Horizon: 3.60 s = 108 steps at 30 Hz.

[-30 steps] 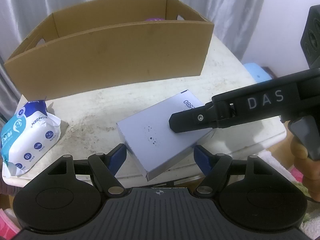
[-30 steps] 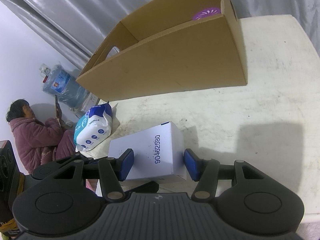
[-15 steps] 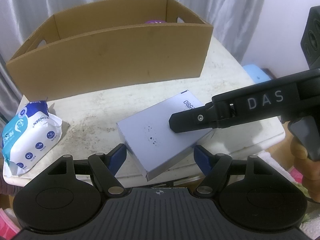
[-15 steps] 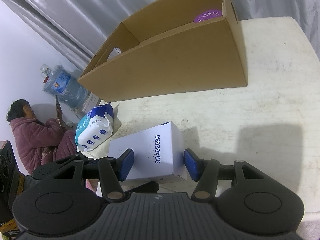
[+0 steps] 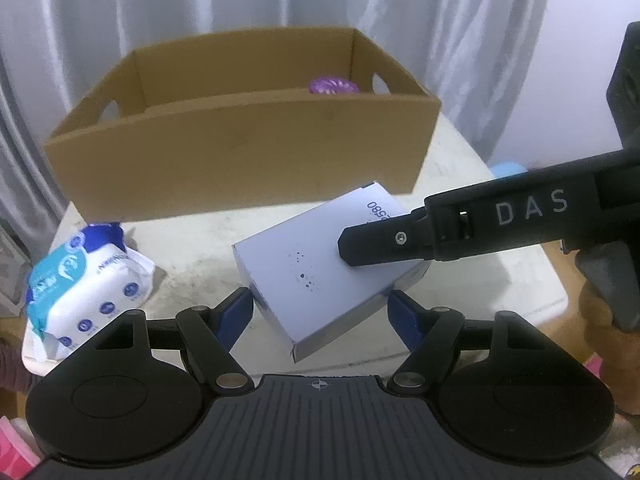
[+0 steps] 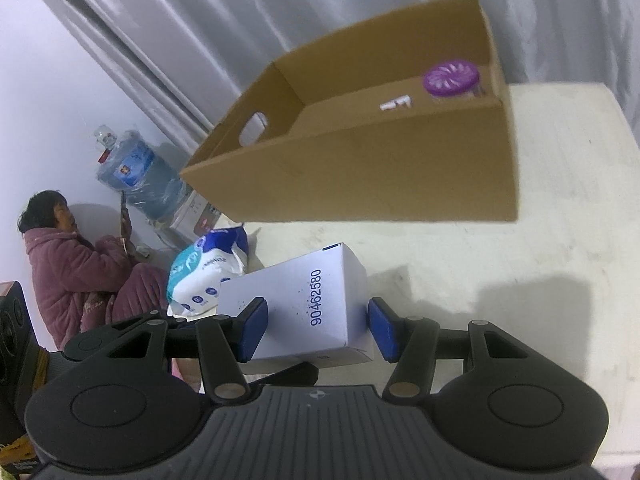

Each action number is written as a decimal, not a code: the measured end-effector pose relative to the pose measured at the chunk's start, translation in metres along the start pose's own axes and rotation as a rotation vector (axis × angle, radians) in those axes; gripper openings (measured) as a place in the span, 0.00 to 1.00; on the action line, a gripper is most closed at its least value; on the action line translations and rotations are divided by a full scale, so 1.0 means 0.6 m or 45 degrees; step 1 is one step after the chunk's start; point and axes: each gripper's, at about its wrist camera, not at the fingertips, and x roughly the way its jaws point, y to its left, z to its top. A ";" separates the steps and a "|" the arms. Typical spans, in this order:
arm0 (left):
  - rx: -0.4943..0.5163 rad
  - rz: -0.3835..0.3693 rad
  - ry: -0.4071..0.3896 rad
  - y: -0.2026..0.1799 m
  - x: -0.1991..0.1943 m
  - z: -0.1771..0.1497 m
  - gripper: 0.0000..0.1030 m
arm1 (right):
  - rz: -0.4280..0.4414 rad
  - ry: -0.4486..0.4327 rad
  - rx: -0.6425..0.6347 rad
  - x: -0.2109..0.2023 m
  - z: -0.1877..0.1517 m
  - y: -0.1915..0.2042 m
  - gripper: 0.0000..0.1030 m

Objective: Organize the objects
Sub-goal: 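Lift the white box with the right gripper toward the cardboard box, then lower the white box into the cardboard box and open the right gripper, then withdraw the right gripper from the box toward the wet wipes pack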

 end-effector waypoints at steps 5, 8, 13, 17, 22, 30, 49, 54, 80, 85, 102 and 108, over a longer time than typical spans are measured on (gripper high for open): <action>-0.024 0.029 -0.050 0.014 -0.019 0.012 0.72 | 0.001 -0.038 -0.057 -0.003 0.016 0.028 0.57; -0.029 0.055 -0.075 0.026 -0.027 0.025 0.72 | -0.046 -0.080 -0.058 0.002 0.030 0.044 0.57; -0.043 0.095 -0.126 0.048 -0.042 0.053 0.72 | -0.018 -0.115 -0.114 0.008 0.064 0.074 0.57; -0.046 0.120 -0.182 0.069 -0.053 0.089 0.72 | -0.007 -0.164 -0.177 0.007 0.101 0.101 0.58; -0.049 0.143 -0.235 0.097 -0.056 0.140 0.72 | -0.049 -0.244 -0.182 0.012 0.159 0.129 0.58; -0.043 0.151 -0.195 0.154 -0.014 0.232 0.72 | -0.008 -0.229 -0.143 0.059 0.259 0.122 0.57; 0.018 0.149 0.271 0.265 0.254 0.402 0.72 | -0.075 0.169 0.121 0.295 0.461 -0.025 0.57; 0.012 0.151 0.376 0.280 0.320 0.407 0.72 | -0.079 0.232 0.203 0.348 0.469 -0.069 0.58; -0.030 0.164 0.308 0.259 0.298 0.379 0.92 | -0.028 0.210 0.408 0.373 0.468 -0.117 0.76; -0.018 0.153 0.233 0.225 0.216 0.363 0.93 | 0.083 0.118 0.467 0.295 0.455 -0.103 0.89; -0.051 0.137 -0.071 0.137 0.043 0.298 1.00 | 0.280 -0.250 0.367 -0.030 0.253 -0.015 1.00; -0.138 0.206 -0.079 0.109 0.013 0.231 1.00 | 0.179 -0.302 0.315 -0.088 0.144 -0.008 1.00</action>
